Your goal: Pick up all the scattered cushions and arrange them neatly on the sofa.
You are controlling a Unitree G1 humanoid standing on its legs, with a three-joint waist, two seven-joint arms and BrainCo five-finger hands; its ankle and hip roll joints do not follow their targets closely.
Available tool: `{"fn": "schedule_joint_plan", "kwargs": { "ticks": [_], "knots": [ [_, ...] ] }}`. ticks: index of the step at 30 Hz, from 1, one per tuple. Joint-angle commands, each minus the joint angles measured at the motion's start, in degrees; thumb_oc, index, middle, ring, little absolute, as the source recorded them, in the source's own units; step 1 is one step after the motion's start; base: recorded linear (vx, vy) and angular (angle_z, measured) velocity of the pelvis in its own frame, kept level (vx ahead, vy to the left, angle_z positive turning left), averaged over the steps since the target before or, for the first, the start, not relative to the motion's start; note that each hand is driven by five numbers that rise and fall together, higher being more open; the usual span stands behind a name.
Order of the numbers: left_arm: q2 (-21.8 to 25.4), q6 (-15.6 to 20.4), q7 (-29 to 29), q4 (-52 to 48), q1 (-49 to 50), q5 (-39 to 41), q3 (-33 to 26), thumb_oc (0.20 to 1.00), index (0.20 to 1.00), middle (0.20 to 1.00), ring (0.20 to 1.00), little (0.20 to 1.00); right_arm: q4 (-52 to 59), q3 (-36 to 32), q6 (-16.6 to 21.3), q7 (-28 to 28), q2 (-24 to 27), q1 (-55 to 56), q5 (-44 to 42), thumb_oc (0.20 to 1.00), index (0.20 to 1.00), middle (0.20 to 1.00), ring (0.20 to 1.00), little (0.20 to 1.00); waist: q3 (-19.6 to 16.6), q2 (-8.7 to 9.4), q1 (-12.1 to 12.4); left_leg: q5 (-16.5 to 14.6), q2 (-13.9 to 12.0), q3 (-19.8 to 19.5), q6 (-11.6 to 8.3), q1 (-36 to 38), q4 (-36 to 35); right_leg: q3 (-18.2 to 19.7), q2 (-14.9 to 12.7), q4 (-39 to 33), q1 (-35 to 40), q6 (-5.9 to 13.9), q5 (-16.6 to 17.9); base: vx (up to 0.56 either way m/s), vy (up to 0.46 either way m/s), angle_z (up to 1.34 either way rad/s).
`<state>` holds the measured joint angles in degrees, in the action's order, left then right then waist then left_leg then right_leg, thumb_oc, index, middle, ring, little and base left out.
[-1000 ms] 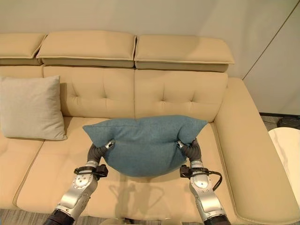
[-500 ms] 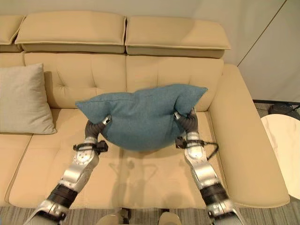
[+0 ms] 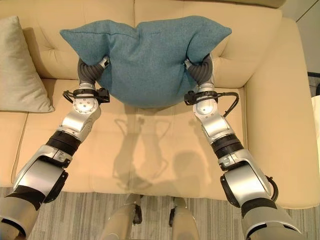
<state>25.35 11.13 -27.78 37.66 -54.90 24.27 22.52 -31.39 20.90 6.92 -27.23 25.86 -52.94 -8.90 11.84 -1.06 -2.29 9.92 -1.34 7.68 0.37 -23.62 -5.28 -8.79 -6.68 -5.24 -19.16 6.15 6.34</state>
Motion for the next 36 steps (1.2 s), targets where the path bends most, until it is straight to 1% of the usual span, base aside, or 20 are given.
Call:
{"fn": "schedule_joint_plan", "kwargs": {
  "ticks": [1, 5, 7, 8, 11, 15, 18, 19, 20, 21, 22, 23, 24, 25, 32, 33, 36],
  "knots": [
    [-3.0, 6.8, 1.8, -2.5, -6.6, -1.2, 3.9, 0.2, 0.2, 0.2, 0.2, 0.2, 4.6, 0.7, 5.3, 0.4, -3.2, -3.5, 0.5, 0.2, 0.2, 0.2, 0.2, 0.2, -3.0, 0.76, 0.4, -4.5, 0.0, 0.8, -6.06, 2.2, 0.3, 0.7, -1.2, 0.8, -0.8, 3.85, -0.2, 0.0, 0.003, 0.04],
    [-3.3, 6.6, 1.4, -3.7, -6.0, -1.7, 3.5, 0.2, 0.2, 0.2, 0.2, 0.2, 5.2, 0.2, 5.3, 0.0, -4.1, -2.1, 0.7, 0.2, 0.2, 0.2, 0.2, 0.2, -2.6, 0.63, 0.3, -4.6, 0.0, 0.8, -6.08, 2.6, 0.3, 0.5, -1.3, 0.7, -0.4, 3.88, -0.3, 0.0, 0.0, 0.0],
    [-4.1, 6.5, 0.9, -5.8, -4.8, -2.8, 3.2, 0.2, 0.2, 0.2, 0.2, 0.2, 5.8, 0.2, 5.2, 0.1, -4.9, -0.4, 1.3, 0.2, 0.2, 0.2, 0.2, 0.2, -2.3, 0.47, 0.1, -4.7, 0.1, 0.9, -6.03, 3.1, 0.3, 0.5, -1.5, 0.8, -0.1, 3.82, -0.3, -0.02, 0.002, 0.0],
    [-4.6, 6.1, 0.8, -5.8, -4.6, -3.1, 3.1, 0.2, 0.2, 0.2, 0.2, 0.2, 6.0, 0.2, 5.0, 0.1, -5.4, 0.2, 1.6, 0.2, 0.2, 0.2, 0.2, 0.2, -1.7, 0.4, 0.0, -4.8, 0.3, 1.2, -6.04, 3.1, 0.3, 0.5, -1.6, 0.9, -0.2, 3.86, -0.2, 0.0, 0.0, 0.0],
    [-5.2, 6.0, 0.8, -5.6, -4.4, -2.7, 3.1, 0.2, 0.2, 0.2, 0.2, 0.2, 5.9, 0.2, 4.8, 0.0, -5.7, 0.7, 1.5, 0.2, 0.2, 0.2, 0.2, 0.2, -1.6, 0.35, 0.0, -4.7, 0.2, 1.3, -6.08, 2.9, 0.3, 0.3, -1.7, 0.9, -0.4, 3.82, 0.0, -0.01, -0.006, 0.0],
    [-7.1, 5.9, 1.0, -8.1, -0.4, -2.5, 1.8, 0.2, 0.2, 0.2, 0.2, 0.2, 6.3, -0.8, 4.4, -0.4, -6.7, 3.3, 2.7, 0.2, 0.2, 0.2, 0.2, 0.2, -0.2, 0.06, 0.2, -4.4, 0.1, 1.4, -6.2, 2.3, 0.3, 0.1, -1.7, 0.9, -1.0, 3.68, 0.1, 0.0, 0.0, 0.0],
    [-6.9, 5.2, 0.9, -5.9, 0.5, -3.2, 1.6, 0.2, 0.2, 0.2, 0.2, 0.2, 5.4, -1.0, 4.4, -0.8, -6.6, 2.8, 3.5, 0.2, 0.2, 0.2, 0.2, 0.2, 0.1, 0.24, 0.1, -3.9, 0.1, 1.4, -6.32, 0.9, 0.3, 0.1, -1.6, 0.9, -2.4, 3.7, 0.5, -0.01, -0.013, 0.03],
    [-6.9, 5.2, 0.9, -5.9, 0.5, -3.2, 1.6, 0.2, 0.2, 0.2, 0.2, 0.2, 5.4, -1.0, 4.4, -0.8, -6.6, 2.9, 3.5, 0.2, 0.2, 0.2, 0.2, 0.2, 0.1, 0.22, 0.2, -4.2, 0.0, 1.4, -6.37, 1.1, 0.3, 0.1, -1.5, 0.9, -2.2, 3.73, 0.2, 0.0, 0.0, 0.0],
    [-6.8, 5.1, 0.8, -4.6, 0.4, -2.9, 1.4, 0.642, 0.642, 0.642, 0.642, 0.642, 5.2, -0.9, 4.2, -1.1, -6.5, 2.3, 3.8, 0.2, 0.2, 0.2, 0.2, 0.2, 0.1, 0.33, 0.2, -4.1, -0.1, 1.3, -6.46, 0.5, 0.3, 0.0, -1.5, 0.9, -2.8, 3.69, 0.3, 0.0, 0.0, 0.0],
    [-6.9, 5.1, 0.7, -4.0, 0.4, -2.6, 1.2, 1.0, 1.0, 1.0, 1.0, 1.0, 5.0, -0.9, 4.1, -1.4, -6.5, 2.0, 4.0, 0.2, 0.2, 0.2, 0.2, 0.2, 0.1, 0.33, 0.2, -4.0, -0.1, 1.3, -6.52, 0.2, 0.3, -0.1, -1.5, 0.9, -3.1, 3.66, 0.4, 0.01, -0.04, -0.01],
    [-7.0, 4.9, 0.5, -2.4, 0.1, -2.2, 1.1, 1.0, 1.0, 1.0, 1.0, 1.0, 4.4, -1.0, 3.7, -2.2, -6.2, 1.2, 4.8, 0.46, 0.46, 0.46, 0.46, 0.46, 0.1, 0.44, 0.2, -3.8, -0.2, 1.2, -6.61, -0.3, 0.3, -0.3, -1.5, 0.9, -3.6, 3.67, 0.4, 0.0, 0.0, 0.0],
    [-6.9, 4.8, 0.3, -1.5, -0.4, -2.1, 1.0, 1.0, 1.0, 1.0, 1.0, 1.0, 3.9, -0.9, 3.5, -2.9, -6.0, 0.4, 5.5, 0.655, 0.655, 0.655, 0.655, 0.655, 0.1, 0.47, 0.2, -3.7, -0.2, 1.0, -6.66, -0.6, 0.3, -0.2, -1.3, 0.9, -3.9, 3.67, 0.4, 0.01, -0.026, 0.03],
    [-6.7, 4.7, 0.2, -0.9, -0.9, -2.1, 0.9, 1.0, 1.0, 1.0, 1.0, 1.0, 3.3, -0.8, 3.2, -3.4, -5.8, -0.3, 6.2, 0.959, 0.959, 0.959, 0.959, 0.959, 0.0, 0.52, 0.3, -3.7, -0.1, 0.9, -6.7, -0.8, 0.3, -0.3, -1.3, 0.9, -4.0, 3.68, 0.4, 0.02, -0.019, 0.06],
    [-6.1, 4.6, -0.1, 0.1, -1.9, -2.4, 0.8, 1.0, 1.0, 1.0, 1.0, 1.0, 2.1, -0.2, 2.4, -4.3, -4.8, -2.4, 7.8, 1.0, 1.0, 1.0, 1.0, 1.0, -0.3, 0.63, 0.4, -3.6, -0.2, 0.7, -6.73, -1.1, 0.3, -0.4, -1.3, 0.9, -4.3, 3.7, 0.5, 0.03, -0.023, 0.07],
    [-1.6, 3.7, -1.0, 6.4, -9.7, -3.2, 1.6, 1.0, 1.0, 1.0, 1.0, 1.0, -4.5, 2.8, -0.3, -6.5, 0.6, -12.6, 11.1, 1.0, 1.0, 1.0, 1.0, 1.0, -1.1, 1.07, 0.9, -3.5, -0.1, 0.1, -6.96, -1.5, 0.3, -0.7, -1.2, 0.9, -4.5, 3.94, 0.4, 0.01, -0.01, 0.02],
    [-0.2, 3.1, -0.8, 8.8, -12.3, -3.4, 2.4, 1.0, 1.0, 1.0, 1.0, 1.0, -7.1, 5.0, -1.9, -6.3, 2.7, -16.1, 12.0, 1.0, 1.0, 1.0, 1.0, 1.0, -1.6, 1.26, 1.1, -3.6, -0.1, -0.1, -7.05, -1.2, 0.3, -0.9, -1.1, 0.8, -4.3, 4.01, 0.3, 0.03, -0.018, 0.04],
    [0.8, 2.9, -0.5, 11.4, -14.7, -2.5, 2.9, 1.0, 1.0, 1.0, 1.0, 1.0, -11.5, 7.8, -3.5, -5.8, 5.0, -19.9, 12.1, 1.0, 1.0, 1.0, 1.0, 1.0, -2.2, 1.51, 1.4, -3.7, -0.1, -0.2, -7.19, -0.7, 0.3, -1.1, -1.0, 0.7, -3.7, 4.07, 0.2, 0.03, -0.023, 0.08]
  ]
}}
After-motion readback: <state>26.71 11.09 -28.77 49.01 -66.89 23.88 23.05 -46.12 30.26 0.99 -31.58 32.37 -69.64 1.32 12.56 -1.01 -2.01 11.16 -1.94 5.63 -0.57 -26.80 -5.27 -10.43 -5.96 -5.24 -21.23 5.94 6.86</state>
